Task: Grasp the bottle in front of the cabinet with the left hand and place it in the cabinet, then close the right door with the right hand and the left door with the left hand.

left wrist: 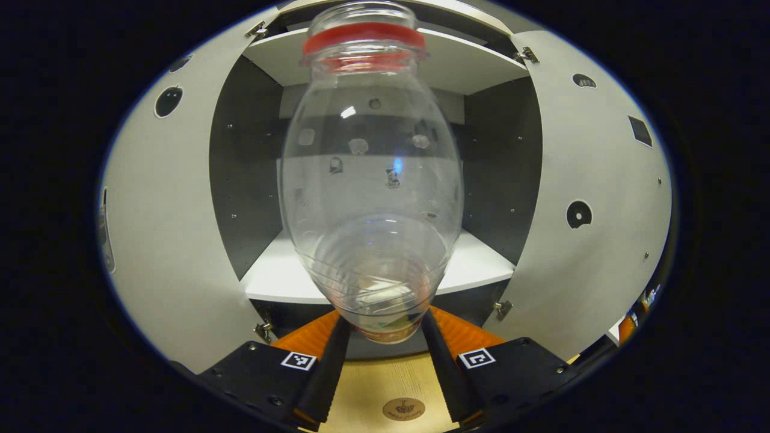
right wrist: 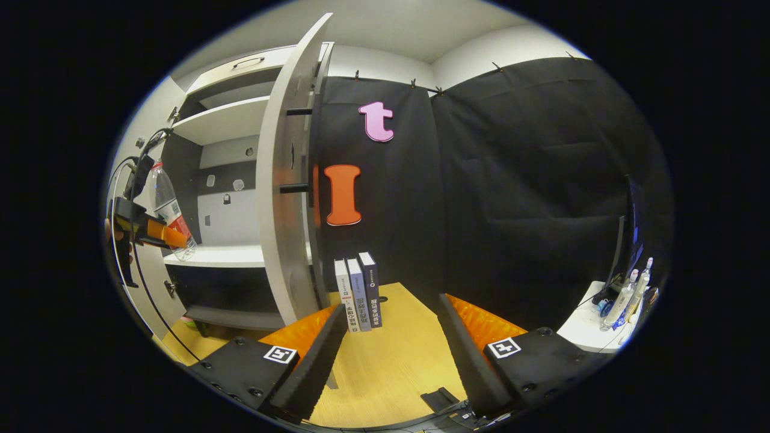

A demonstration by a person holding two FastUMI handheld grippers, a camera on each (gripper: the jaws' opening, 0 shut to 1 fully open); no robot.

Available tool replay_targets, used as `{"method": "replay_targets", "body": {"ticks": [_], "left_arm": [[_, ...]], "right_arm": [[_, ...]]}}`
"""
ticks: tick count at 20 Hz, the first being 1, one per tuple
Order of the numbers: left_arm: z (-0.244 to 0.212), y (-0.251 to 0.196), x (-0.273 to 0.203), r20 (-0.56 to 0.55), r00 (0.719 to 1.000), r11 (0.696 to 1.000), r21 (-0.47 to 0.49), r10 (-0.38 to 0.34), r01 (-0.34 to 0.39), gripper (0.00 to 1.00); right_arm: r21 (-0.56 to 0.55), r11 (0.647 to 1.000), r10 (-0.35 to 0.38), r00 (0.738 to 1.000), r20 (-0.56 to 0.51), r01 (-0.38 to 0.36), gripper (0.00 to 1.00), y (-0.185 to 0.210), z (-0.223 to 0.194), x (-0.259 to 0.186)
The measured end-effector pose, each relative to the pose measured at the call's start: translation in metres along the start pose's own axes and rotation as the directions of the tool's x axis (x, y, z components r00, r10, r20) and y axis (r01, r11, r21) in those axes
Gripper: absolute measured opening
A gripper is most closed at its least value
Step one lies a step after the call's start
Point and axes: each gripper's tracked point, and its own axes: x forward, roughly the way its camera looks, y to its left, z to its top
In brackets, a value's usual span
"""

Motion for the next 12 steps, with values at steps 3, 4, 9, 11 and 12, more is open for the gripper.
{"method": "replay_targets", "body": {"ticks": [3,4,9,11,12], "left_arm": [[0.02,-0.005,0.019,0.012,1.0,1.0,0.007,-0.019,0.019,0.72],[0.028,-0.007,0.026,0.015,1.0,1.0,0.015,-0.026,0.025,0.72],[0.055,-0.019,0.066,0.009,0.999,0.995,0.084,-0.046,0.045,0.71],[0.059,-0.028,0.082,-0.001,0.998,0.99,0.128,-0.057,0.057,0.72],[0.06,-0.033,0.09,-0.013,0.998,0.988,0.14,-0.066,0.067,0.72]], "right_arm": [[0.007,1.0,-0.03,1.0,-0.003,0.03,0.99,-0.01,-0.001,0.004],[0.015,0.999,-0.041,0.999,-0.004,0.041,0.99,-0.014,-0.001,0.005],[0.031,0.996,-0.084,0.996,-0.022,0.085,0.99,-0.032,-0.007,0.015],[0.033,0.994,-0.104,0.994,-0.024,0.104,0.99,-0.04,-0.006,0.018],[0.037,0.993,-0.113,0.993,-0.026,0.114,0.99,-0.045,-0.007,0.019]]}}
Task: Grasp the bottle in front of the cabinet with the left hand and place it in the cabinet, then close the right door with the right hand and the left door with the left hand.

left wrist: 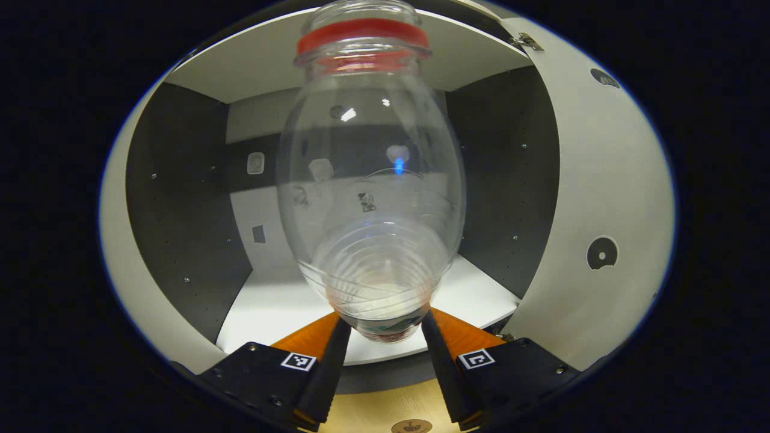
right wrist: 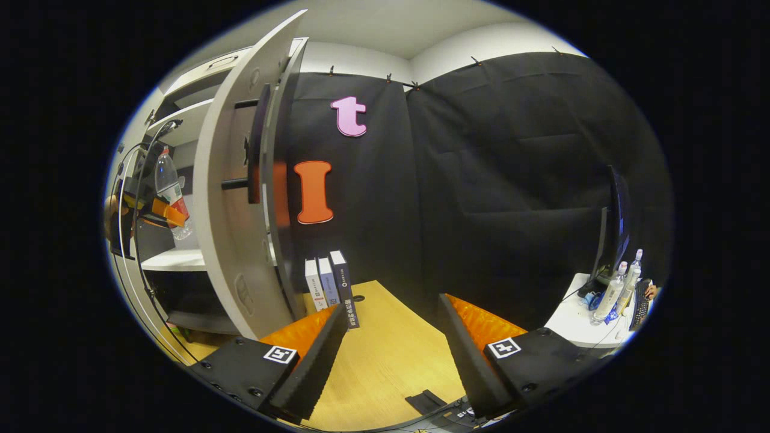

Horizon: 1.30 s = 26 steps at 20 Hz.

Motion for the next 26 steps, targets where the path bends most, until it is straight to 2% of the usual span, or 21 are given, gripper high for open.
{"method": "replay_targets", "body": {"ticks": [11,17,18,19,26], "left_arm": [[-0.028,-0.041,0.06,-0.191,0.975,0.993,0.005,-0.112,0.115,0.72],[-0.034,-0.054,0.065,-0.237,0.963,0.991,-0.027,-0.132,0.129,0.72],[-0.034,-0.054,0.065,-0.242,0.962,0.991,-0.021,-0.13,0.129,0.68],[-0.034,-0.054,0.067,-0.243,0.962,0.992,-0.016,-0.126,0.126,0.72],[-0.042,-0.058,0.072,-0.291,0.947,0.99,-0.01,-0.138,0.141,0.72]], "right_arm": [[0.042,0.997,-0.063,0.997,-0.043,0.065,0.99,-0.029,-0.006,0.014],[0.052,0.996,-0.073,0.996,-0.045,0.076,0.99,-0.039,-0.005,0.016],[0.055,0.996,-0.075,0.996,-0.047,0.077,0.98,-0.04,-0.006,0.015],[0.057,0.995,-0.077,0.996,-0.048,0.079,0.98,-0.042,-0.006,0.015],[0.064,0.992,-0.105,0.993,-0.047,0.107,0.99,-0.053,-0.003,0.009]]}}
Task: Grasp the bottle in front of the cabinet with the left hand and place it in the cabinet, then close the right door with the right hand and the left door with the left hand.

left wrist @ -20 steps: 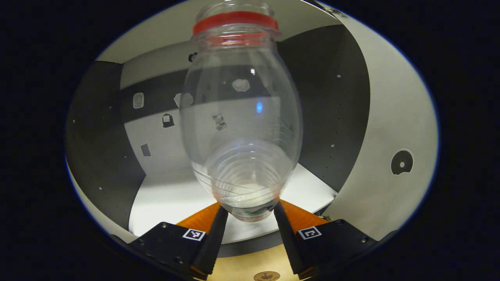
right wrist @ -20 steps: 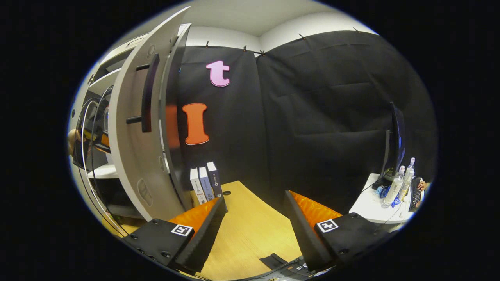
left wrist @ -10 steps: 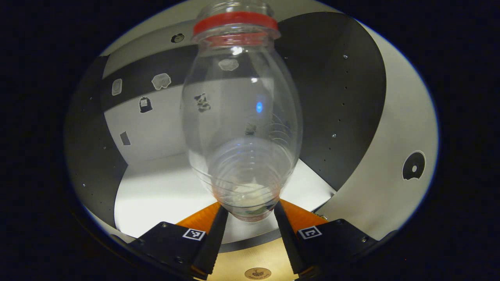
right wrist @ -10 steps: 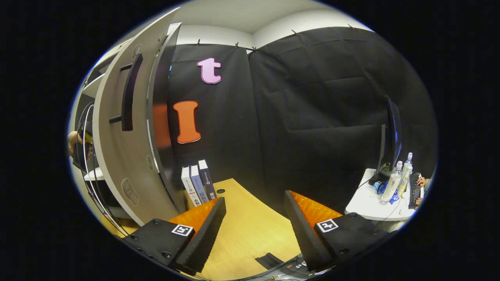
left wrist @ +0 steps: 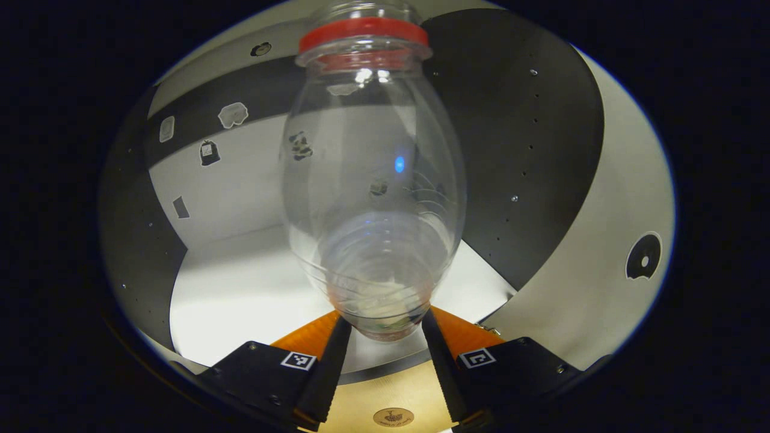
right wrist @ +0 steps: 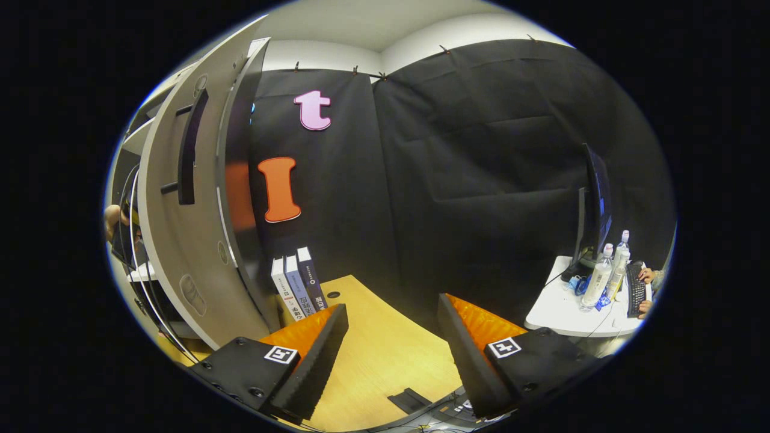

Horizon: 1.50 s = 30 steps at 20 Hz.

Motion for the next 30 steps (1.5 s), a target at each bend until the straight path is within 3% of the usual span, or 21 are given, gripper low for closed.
{"method": "replay_targets", "body": {"ticks": [13,14,17,24,30], "left_arm": [[-0.004,0.0,-0.006,-0.022,1.0,1.0,0.01,0.012,-0.012,0.76],[-0.005,-0.002,-0.01,-0.012,1.0,1.0,0.011,0.018,-0.018,0.77],[-0.002,0.003,-0.018,0.02,0.999,0.999,0.008,0.036,-0.036,0.94],[0.002,0.009,-0.049,0.107,0.993,0.998,0.024,0.054,-0.057,0.97],[0.008,0.018,-0.103,0.245,0.967,0.997,0.016,0.066,-0.072,0.96]], "right_arm": [[0.035,0.999,0.007,1.0,-0.007,-0.007,0.99,-0.003,-0.001,-0.003],[0.034,0.999,0.012,1.0,-0.005,-0.012,0.99,-0.001,0.001,-0.002],[0.023,0.999,0.029,1.0,0.0,-0.029,0.99,0.006,0.005,-0.001],[-0.005,0.994,0.112,0.994,0.018,-0.112,0.98,0.045,0.016,0.002],[-0.033,0.976,0.216,0.976,0.015,-0.216,0.99,0.095,0.028,0.006]]}}
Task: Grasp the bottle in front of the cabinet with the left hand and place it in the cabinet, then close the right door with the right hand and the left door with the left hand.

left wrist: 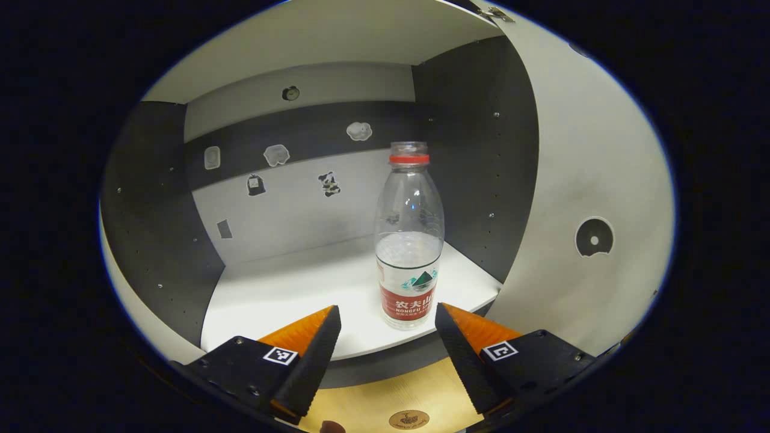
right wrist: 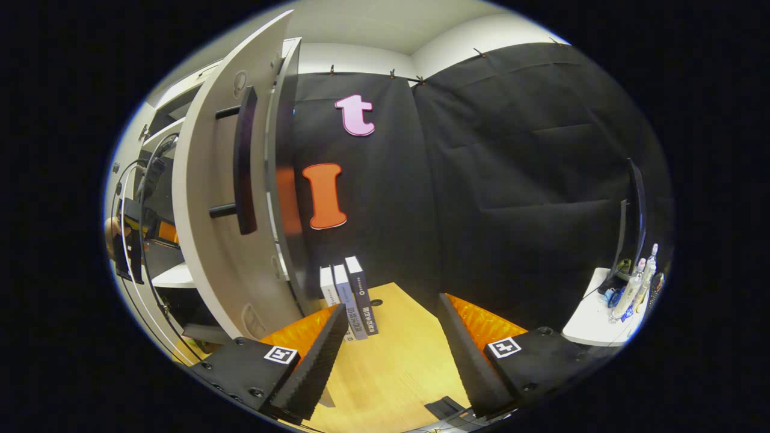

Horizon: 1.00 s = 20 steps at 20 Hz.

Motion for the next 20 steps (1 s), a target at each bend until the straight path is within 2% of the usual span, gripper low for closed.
{"method": "replay_targets", "body": {"ticks": [3,7,9,10,11,12,13,14,17,20], "left_arm": [[0.013,0.008,-0.043,0.096,0.995,1.0,-0.02,-0.002,0.004,0.96],[0.028,0.03,-0.098,0.212,0.975,0.995,-0.091,0.061,-0.043,0.96],[0.035,0.037,-0.125,0.266,0.961,0.989,-0.143,0.08,-0.043,0.96],[0.039,0.042,-0.14,0.301,0.949,0.987,-0.156,0.096,-0.05,0.95],[0.04,0.047,-0.154,0.318,0.942,0.985,-0.16,0.11,-0.06,0.94],[0.038,0.053,-0.164,0.331,0.935,0.984,-0.164,0.125,-0.073,0.94],[0.037,0.058,-0.171,0.338,0.931,0.982,-0.169,0.139,-0.085,0.94],[0.035,0.062,-0.179,0.34,0.928,0.979,-0.177,0.153,-0.096,0.94],[0.03,0.066,-0.192,0.343,0.922,0.972,-0.203,0.182,-0.117,0.95],[0.025,0.064,-0.2,0.353,0.917,0.966,-0.236,0.185,-0.104,0.94]], "right_arm": [[-0.022,0.999,0.039,0.999,0.018,-0.038,0.99,0.019,0.012,0.003],[-0.06,0.991,0.124,0.992,0.021,-0.123,1.0,0.051,0.016,0.009],[-0.088,0.99,0.109,0.994,0.014,-0.107,0.97,0.048,0.015,0.014],[-0.091,0.99,0.111,0.994,0.018,-0.109,0.88,0.049,0.015,0.014],[-0.089,0.99,0.115,0.993,0.019,-0.113,0.97,0.052,0.015,0.015],[-0.085,0.989,0.121,0.993,0.016,-0.119,0.97,0.053,0.014,0.014],[-0.085,0.989,0.123,0.992,0.012,-0.122,0.87,0.054,0.013,0.015],[-0.087,0.989,0.121,0.993,0.013,-0.12,0.96,0.055,0.012,0.013],[-0.089,0.987,0.132,0.991,0.02,-0.13,0.96,0.065,0.012,0.012],[-0.098,0.979,0.183,0.983,0.015,-0.181,0.95,0.089,0.007,0.009]]}}
